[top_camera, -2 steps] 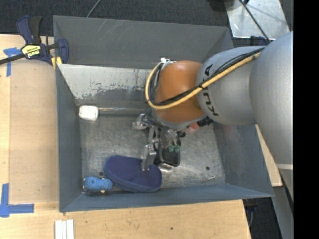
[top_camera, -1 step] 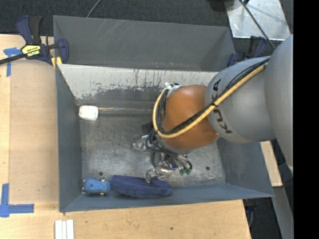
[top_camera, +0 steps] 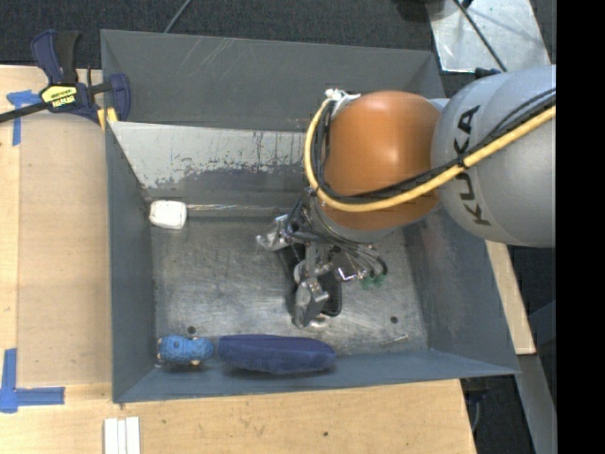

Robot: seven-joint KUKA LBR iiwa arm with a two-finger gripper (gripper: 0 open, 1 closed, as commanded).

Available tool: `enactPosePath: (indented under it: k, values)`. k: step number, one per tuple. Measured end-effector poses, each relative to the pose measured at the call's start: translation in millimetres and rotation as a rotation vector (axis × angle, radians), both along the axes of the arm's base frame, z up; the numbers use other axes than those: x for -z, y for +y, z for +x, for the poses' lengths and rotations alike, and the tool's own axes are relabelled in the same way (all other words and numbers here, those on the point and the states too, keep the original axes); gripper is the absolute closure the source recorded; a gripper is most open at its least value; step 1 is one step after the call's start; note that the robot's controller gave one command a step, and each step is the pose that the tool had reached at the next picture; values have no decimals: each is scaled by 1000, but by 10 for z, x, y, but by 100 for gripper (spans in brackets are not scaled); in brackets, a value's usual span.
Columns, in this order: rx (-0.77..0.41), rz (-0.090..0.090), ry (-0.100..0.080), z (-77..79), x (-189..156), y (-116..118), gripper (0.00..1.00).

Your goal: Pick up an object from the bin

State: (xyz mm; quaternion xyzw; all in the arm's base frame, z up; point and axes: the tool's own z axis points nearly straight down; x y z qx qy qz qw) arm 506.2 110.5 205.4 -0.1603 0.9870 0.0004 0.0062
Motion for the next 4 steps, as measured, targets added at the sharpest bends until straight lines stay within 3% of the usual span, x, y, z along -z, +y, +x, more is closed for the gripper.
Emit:
enactPosePath:
  k: [1, 2, 3, 4]
  values:
    - [-120, -5, 14, 198, 711, -545, 0]
    - [-144, -4, 9, 839, 948, -902, 0]
    - [-537, -7, 7, 969, 1229, -826, 0]
    - [-533, -8, 5, 978, 1216, -838, 100]
